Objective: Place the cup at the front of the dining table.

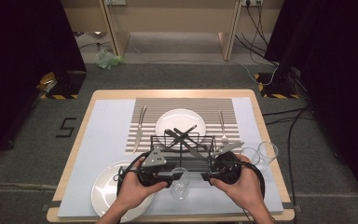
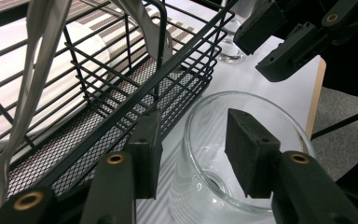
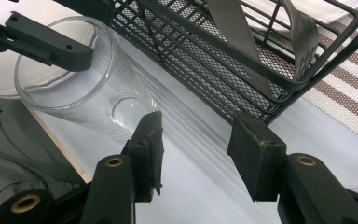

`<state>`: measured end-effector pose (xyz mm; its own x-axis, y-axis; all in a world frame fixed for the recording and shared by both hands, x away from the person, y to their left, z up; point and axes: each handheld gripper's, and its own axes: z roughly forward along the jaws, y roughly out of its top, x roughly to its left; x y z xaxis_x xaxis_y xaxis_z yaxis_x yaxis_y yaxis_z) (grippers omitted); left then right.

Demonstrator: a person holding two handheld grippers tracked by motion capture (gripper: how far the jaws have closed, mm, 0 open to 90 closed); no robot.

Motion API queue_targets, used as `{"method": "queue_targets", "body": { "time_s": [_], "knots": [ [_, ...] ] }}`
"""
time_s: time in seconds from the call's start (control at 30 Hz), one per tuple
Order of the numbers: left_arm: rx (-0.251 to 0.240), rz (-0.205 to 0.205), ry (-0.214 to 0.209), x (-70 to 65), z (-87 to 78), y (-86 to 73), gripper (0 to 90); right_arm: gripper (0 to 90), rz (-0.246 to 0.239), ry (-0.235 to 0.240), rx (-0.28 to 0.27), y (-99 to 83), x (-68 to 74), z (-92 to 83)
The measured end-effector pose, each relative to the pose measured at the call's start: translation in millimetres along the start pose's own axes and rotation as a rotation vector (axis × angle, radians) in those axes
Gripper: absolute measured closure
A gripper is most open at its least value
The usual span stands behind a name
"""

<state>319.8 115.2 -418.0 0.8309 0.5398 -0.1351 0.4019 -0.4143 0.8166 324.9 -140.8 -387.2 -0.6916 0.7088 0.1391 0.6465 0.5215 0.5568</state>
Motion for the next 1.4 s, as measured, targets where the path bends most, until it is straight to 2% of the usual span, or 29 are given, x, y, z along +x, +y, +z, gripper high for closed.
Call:
{"method": "queue_targets", "body": {
  "time_s": [0.27,0.57,0.73,0.9,1.4],
  "knots": [
    [0.047,0.014,-0.012,-0.6,6.5,1.6,62.3,54.3,0.004,0.001,0.001,-0.3,-0.3,-0.5],
    [0.055,0.023,-0.003,0.0,8.6,1.9,75.9,54.2,0.008,0.003,0.000,-0.7,-1.3,-0.4],
    [0.068,0.051,0.007,-0.3,7.3,3.5,77.5,54.2,0.008,0.004,0.001,-0.7,-1.0,0.0],
    [0.061,0.068,0.014,-0.6,5.4,2.0,78.1,54.2,0.010,0.004,0.000,-0.9,-1.7,-0.3],
    [0.017,0.071,0.016,-3.5,-8.0,2.1,78.3,54.2,0.015,0.003,0.001,-1.4,-2.4,-0.3]
  ]
}}
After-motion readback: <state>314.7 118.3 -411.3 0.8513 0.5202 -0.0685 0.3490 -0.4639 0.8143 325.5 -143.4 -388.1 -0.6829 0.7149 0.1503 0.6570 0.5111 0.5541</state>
